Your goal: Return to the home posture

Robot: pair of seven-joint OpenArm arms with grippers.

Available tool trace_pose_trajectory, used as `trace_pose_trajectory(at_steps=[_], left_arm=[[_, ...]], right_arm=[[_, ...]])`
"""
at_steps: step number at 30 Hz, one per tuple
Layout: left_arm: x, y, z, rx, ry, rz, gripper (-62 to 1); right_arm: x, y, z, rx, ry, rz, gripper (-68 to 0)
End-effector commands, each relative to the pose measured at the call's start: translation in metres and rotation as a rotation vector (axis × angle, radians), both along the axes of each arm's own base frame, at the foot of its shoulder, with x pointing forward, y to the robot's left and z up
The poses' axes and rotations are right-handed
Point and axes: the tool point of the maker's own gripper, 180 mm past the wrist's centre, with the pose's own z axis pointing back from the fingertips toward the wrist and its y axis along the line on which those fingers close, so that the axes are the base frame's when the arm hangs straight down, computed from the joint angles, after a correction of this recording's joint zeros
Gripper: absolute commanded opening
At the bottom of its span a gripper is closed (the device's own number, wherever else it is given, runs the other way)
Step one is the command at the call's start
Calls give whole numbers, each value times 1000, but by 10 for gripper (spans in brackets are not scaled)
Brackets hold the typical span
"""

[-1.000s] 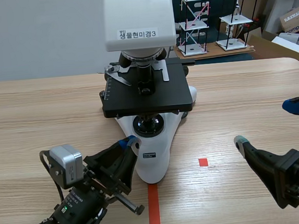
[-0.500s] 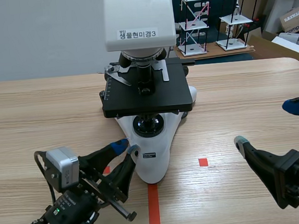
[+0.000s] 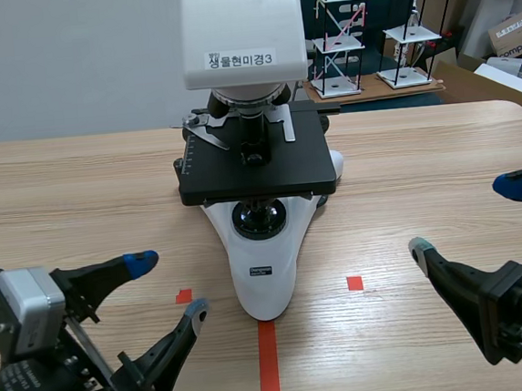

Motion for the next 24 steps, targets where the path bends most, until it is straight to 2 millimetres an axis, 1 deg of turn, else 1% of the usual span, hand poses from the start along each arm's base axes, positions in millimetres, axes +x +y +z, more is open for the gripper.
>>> trace_pose_trajectory(at_steps=[1, 5, 8, 13, 18, 24], left_arm=[[-2, 4, 9, 7, -6, 4, -69], [-11, 9, 18, 78, 14, -3, -24], [-17, 15, 31, 97, 19, 5, 14], [-29, 20, 53, 121, 10, -5, 14], [-41, 17, 61, 153, 35, -33, 14], [-49, 15, 70, 181, 54, -52, 14]], right_arm=[[3, 0, 8, 3, -28, 2, -8], [3, 0, 8, 3, -28, 3, -8], [3, 0, 8, 3, -28, 3, -8], [3, 0, 8, 3, -28, 2, -8], [3, 0, 8, 3, -28, 2, -8], [3, 0, 8, 3, -27, 2, -8]])
